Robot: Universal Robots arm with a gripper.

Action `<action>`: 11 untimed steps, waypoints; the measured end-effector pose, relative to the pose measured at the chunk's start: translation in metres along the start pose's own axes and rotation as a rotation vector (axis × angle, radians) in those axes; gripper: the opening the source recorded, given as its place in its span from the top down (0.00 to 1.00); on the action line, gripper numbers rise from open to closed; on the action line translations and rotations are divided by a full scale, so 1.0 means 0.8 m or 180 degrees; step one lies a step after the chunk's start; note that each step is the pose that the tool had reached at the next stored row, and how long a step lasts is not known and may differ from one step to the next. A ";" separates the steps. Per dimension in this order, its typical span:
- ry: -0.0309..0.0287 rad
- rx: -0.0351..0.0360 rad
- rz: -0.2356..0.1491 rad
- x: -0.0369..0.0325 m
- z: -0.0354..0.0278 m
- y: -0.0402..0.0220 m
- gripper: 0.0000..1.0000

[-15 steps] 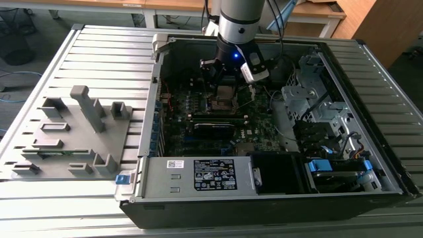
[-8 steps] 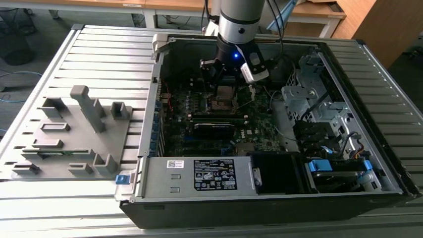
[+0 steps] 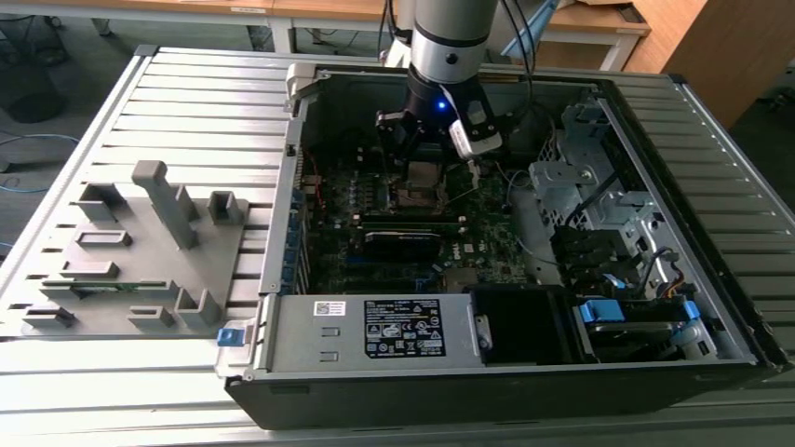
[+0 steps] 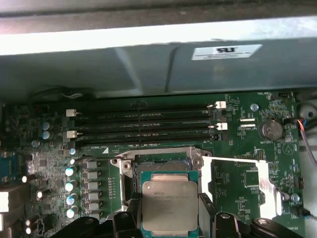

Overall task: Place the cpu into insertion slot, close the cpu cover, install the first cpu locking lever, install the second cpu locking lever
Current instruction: 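Place the cpu into insertion slot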

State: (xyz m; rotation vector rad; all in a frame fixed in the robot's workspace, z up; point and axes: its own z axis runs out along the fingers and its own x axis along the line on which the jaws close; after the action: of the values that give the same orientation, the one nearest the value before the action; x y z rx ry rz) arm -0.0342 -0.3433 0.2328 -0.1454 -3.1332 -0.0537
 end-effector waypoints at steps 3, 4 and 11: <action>0.0000 0.0000 0.0007 0.0000 0.0001 0.0000 0.46; 0.0000 0.0000 0.0008 0.0000 0.0001 0.0000 0.46; -0.0007 -0.0001 0.0198 0.0000 0.0004 0.0000 0.46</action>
State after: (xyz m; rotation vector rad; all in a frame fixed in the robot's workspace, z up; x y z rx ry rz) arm -0.0342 -0.3433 0.2325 -0.2429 -3.1283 -0.0540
